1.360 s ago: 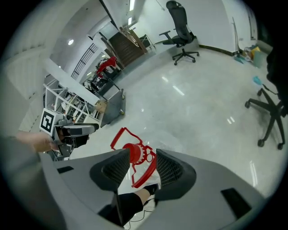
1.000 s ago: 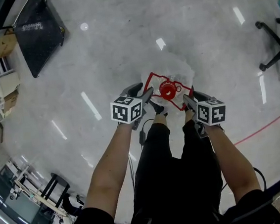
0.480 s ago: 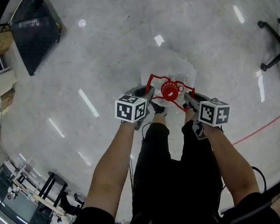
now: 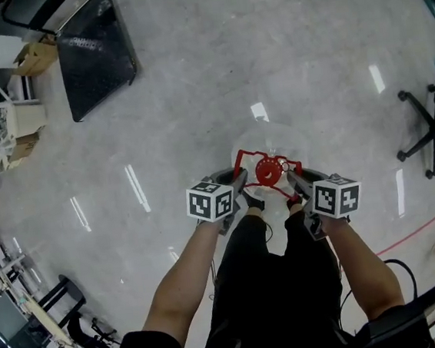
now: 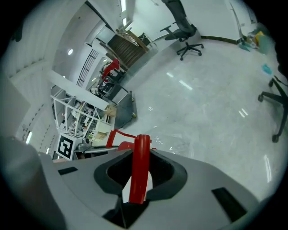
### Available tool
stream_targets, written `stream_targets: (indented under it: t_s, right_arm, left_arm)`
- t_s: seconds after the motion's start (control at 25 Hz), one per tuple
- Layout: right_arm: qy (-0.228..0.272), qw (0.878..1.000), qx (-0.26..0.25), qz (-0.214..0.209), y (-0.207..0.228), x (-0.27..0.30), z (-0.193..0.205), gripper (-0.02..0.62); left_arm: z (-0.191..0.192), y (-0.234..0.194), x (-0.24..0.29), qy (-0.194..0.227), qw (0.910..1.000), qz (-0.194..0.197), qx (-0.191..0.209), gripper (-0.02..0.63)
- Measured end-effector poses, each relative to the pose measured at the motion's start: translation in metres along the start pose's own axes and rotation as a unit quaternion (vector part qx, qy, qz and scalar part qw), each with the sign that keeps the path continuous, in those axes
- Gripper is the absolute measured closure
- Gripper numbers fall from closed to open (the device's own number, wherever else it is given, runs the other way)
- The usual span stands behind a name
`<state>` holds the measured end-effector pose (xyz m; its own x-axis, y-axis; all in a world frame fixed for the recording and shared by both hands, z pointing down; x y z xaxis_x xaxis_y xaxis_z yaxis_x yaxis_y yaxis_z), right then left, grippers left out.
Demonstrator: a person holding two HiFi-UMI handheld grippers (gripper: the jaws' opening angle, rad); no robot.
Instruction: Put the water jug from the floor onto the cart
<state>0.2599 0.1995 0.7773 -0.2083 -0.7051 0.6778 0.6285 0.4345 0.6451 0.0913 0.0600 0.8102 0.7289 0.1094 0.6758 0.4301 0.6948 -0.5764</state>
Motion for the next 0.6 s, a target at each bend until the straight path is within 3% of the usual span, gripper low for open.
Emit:
stream_targets:
  t_s: [0.36, 0.6]
  right_arm:
    - [0.024, 0.997, -0.062, -0.044, -0.151, -0.056, -0.098, 0.511]
    - [0.056, 0.986, -0.119, -0.106, -0.265, -0.075, -0.174, 0.509]
  left_arm:
    - [-0.114, 0.045, -0.146, 0.116, 0.9932, -0.003, 0.006, 0.566]
    - [-0.213, 0.06, -0.247, 0.202, 0.9785, -0.02, 0.038, 0.566]
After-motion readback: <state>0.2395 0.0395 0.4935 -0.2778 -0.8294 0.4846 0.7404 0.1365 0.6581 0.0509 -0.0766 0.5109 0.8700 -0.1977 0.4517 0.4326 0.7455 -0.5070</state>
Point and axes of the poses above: the fingertips, and each gripper's own axes: x forward along the fingers, y to its right, z out of its underside, the point moved 7 cm from there along -x, backward along the fingers, and after that the axes turned 10 degrees about y, right-handed, at the moved point
